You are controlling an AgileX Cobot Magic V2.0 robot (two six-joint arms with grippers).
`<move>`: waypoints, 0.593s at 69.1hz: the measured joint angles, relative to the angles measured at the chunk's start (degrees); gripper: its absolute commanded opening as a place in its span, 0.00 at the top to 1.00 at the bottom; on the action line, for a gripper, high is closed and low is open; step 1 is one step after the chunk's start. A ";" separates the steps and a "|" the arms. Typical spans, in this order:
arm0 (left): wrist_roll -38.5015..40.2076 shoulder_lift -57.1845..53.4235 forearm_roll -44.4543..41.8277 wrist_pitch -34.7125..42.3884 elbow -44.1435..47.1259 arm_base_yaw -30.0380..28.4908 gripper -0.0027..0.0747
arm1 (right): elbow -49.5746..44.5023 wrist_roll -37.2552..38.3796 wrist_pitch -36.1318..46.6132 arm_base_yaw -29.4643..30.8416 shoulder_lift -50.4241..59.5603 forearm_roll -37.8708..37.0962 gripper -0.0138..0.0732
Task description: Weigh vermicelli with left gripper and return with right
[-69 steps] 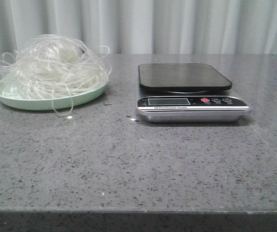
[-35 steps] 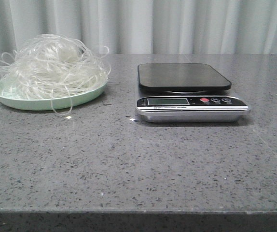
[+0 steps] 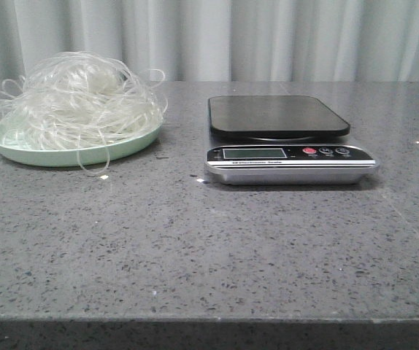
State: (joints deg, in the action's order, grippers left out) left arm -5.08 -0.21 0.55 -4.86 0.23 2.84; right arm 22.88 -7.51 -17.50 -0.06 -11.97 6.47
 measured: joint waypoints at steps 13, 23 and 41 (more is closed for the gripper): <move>0.00 0.00 0.00 0.00 0.00 0.00 0.79 | 0.00 0.00 0.00 0.00 0.00 0.00 0.67; 0.00 0.00 0.00 0.00 0.00 0.00 0.79 | -0.40 0.00 0.31 0.00 0.00 0.00 0.67; 0.00 0.00 0.00 0.00 0.00 0.00 0.79 | -7.95 2.89 5.26 -0.08 0.12 -0.04 0.67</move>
State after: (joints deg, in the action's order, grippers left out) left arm -5.08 -0.21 0.55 -4.86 0.23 2.84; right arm 14.93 -4.62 -12.24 -0.13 -11.85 6.43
